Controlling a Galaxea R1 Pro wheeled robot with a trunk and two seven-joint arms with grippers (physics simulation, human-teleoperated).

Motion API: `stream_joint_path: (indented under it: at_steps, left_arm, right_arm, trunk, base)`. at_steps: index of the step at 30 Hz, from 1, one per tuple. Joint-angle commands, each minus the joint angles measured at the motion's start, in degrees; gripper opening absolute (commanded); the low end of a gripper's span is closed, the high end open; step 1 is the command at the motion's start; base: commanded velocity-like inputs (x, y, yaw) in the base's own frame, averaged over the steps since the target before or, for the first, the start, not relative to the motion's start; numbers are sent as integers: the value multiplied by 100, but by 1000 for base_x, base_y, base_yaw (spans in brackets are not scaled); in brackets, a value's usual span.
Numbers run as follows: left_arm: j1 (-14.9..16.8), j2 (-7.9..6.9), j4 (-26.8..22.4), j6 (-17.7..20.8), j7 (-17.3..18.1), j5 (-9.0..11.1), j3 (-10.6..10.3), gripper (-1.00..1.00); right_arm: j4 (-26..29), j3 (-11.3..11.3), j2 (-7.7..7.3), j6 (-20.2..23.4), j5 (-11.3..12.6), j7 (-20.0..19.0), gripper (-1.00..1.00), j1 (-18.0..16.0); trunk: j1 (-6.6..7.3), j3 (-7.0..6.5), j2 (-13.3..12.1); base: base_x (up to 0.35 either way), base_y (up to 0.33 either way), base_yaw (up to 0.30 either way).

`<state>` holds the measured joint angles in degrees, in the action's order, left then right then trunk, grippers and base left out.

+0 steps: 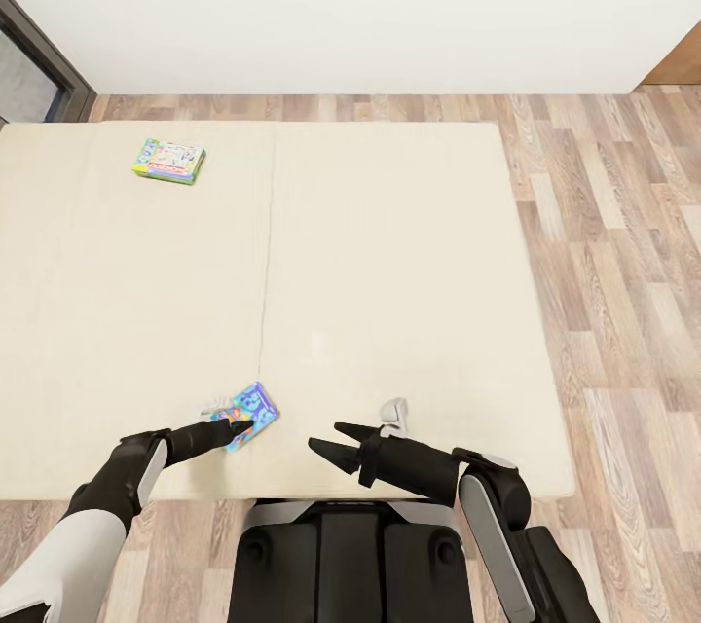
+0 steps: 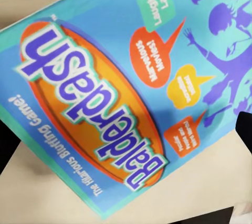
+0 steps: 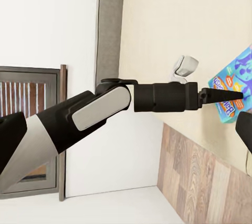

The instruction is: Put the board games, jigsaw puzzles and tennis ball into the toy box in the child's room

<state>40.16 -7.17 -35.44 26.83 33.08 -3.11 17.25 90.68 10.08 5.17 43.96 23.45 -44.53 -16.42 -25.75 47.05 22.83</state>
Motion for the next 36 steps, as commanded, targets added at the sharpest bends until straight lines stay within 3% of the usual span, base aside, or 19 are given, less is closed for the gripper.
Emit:
stream_joint_path:
  at_steps: [1, 36]
  left_arm:
    - [2, 5, -7, 41, 41, -32, 30, 100]
    - [9, -18, -42, 85, -4, -42, 59, 100]
  right_arm:
    - [2, -4, 2, 34, 20, 0, 100, -2]
    - [2, -2, -7, 33, 20, -11, 100, -2]
  trunk:
    - [-3, 6, 9]
    - [-3, 6, 9]
  base:
    - [0, -5, 0]
    - [7, 0, 0]
